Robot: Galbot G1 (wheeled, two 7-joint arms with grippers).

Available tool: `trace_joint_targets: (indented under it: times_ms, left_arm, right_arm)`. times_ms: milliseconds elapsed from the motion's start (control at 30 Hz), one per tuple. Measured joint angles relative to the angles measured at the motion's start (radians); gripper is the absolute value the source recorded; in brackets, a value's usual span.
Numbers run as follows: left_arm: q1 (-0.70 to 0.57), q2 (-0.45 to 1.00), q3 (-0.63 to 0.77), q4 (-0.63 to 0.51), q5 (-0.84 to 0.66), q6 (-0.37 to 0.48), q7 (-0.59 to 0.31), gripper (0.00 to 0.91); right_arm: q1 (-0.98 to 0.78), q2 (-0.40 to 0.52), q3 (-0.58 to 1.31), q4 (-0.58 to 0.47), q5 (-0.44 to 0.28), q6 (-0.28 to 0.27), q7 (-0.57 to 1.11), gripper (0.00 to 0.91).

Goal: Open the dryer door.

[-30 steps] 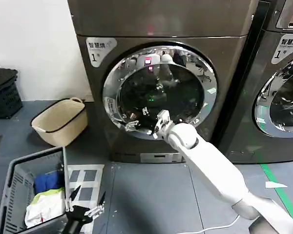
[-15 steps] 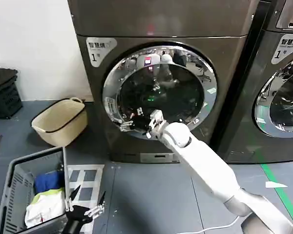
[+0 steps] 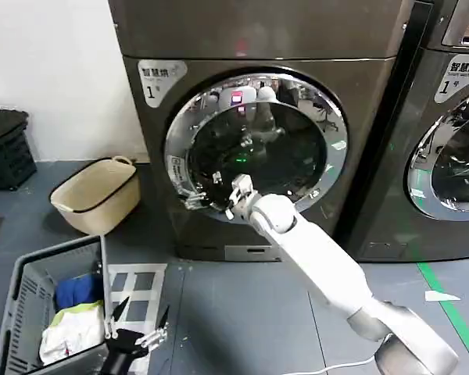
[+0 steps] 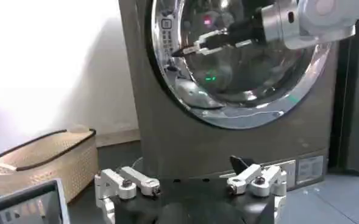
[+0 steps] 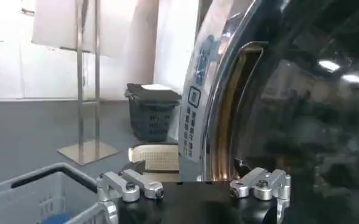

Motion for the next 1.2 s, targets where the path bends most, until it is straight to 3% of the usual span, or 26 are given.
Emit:
trace_joint_targets:
  times_ms: [1200]
  left_arm:
    - [0.003,-0.003,-0.002,-0.005,-0.004,-0.002,0.0,0.907]
  right_arm:
    - [0.048,0.075,-0.006,-0.111,-0.032,0.024,-0.056,0.907]
